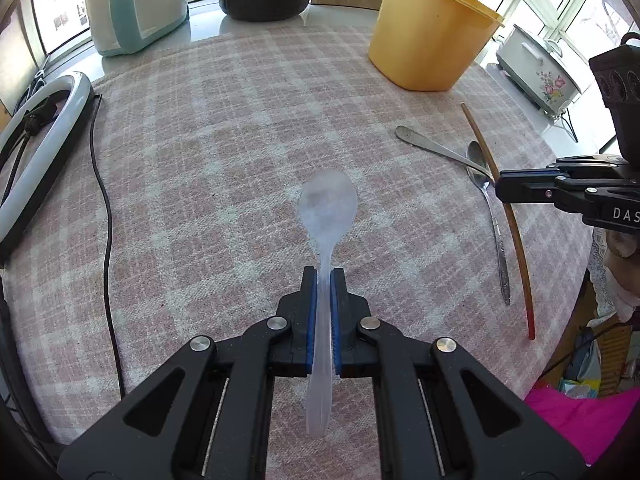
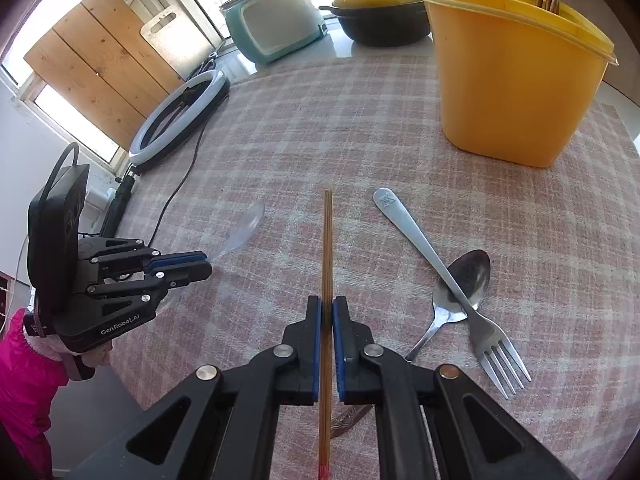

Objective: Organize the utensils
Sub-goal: 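Carry the clear spoon in the left tool to the container while the right tool carries its chopstick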

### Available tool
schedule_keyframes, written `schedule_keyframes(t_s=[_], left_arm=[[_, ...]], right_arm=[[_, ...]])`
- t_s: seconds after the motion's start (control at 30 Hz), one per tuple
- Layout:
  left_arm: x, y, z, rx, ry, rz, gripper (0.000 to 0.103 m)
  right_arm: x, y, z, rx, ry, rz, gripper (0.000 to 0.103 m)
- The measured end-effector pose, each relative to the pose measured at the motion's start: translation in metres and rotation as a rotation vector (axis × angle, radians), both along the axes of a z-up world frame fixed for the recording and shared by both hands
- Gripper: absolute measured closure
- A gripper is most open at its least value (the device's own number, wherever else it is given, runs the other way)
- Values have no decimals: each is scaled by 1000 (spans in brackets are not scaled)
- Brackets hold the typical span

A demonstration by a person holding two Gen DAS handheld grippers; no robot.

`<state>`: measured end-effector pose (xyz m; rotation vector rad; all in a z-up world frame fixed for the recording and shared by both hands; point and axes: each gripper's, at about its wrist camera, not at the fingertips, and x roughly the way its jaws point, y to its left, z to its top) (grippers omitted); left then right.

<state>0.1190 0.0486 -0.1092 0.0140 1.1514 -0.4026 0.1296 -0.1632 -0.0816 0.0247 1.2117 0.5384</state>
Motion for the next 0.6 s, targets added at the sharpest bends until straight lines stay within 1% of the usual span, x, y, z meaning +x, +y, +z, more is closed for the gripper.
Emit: schedule_keyframes(t_s=[0.1, 0.27, 0.47, 0.6], left_arm=[[1, 4, 10, -67, -12, 23, 99], [-1, 6, 26, -128, -38, 38, 99], [4, 2, 57, -192, -115, 46, 99], [15, -7, 76, -214, -176, 42, 99]], right_arm=[[-2, -6, 12, 21, -35, -13, 100], [-3, -14, 33, 39, -103, -39, 100], [-5, -23, 58, 69, -169, -59, 100], [-3, -33, 80, 92, -219, -85, 100]])
